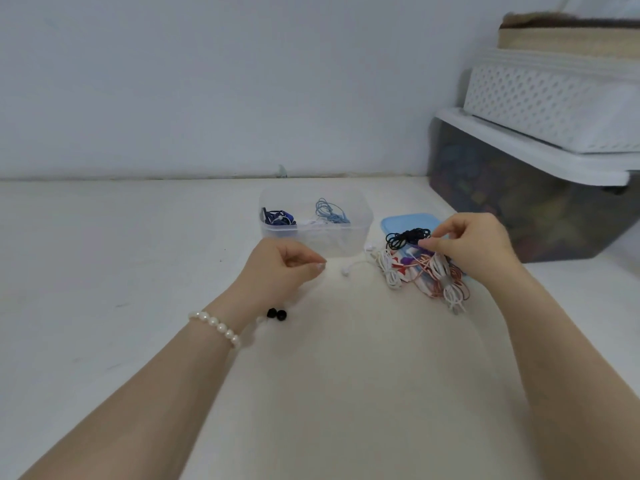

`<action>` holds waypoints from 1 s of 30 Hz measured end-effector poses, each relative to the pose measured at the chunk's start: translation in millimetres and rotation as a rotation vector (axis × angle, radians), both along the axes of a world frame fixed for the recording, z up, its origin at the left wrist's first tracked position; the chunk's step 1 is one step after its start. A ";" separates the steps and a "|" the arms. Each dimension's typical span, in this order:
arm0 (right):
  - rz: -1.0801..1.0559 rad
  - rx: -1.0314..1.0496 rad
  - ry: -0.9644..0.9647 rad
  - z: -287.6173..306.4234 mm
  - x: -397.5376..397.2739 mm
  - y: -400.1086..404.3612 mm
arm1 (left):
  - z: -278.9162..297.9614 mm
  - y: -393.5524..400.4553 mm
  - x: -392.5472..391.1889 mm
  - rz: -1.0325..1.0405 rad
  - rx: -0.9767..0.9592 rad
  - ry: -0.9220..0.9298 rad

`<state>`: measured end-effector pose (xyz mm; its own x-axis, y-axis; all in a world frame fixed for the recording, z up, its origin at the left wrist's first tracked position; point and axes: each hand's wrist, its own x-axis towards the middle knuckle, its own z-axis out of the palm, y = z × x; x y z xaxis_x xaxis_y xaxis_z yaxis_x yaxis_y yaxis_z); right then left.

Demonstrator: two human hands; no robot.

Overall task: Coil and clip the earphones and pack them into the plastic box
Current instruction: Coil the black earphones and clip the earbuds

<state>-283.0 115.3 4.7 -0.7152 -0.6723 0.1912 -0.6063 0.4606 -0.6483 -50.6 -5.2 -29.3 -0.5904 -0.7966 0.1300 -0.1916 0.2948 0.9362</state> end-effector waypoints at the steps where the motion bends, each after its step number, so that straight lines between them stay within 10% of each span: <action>1: -0.019 0.039 -0.001 -1.2 -3.8 2.9 | 0.2 -0.8 -0.1 0.001 -0.001 -0.006; 8: -0.012 -0.097 0.050 -13.5 -11.1 -10.5 | 0.6 2.9 -2.9 -0.004 0.002 -0.041; 20: 0.105 0.383 0.251 -12.4 -16.3 -65.3 | 2.7 -1.4 -0.1 0.007 0.051 0.020; 30: 0.194 -0.437 -0.264 65.9 29.6 -34.2 | 13.2 -1.4 0.9 0.022 0.122 0.272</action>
<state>-253.4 81.1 70.6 -0.6473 -0.6950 0.3130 -0.4438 0.0098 -0.8961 -49.6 -6.5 -16.1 -0.5292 -0.8285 0.1830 0.0658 0.1750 0.9824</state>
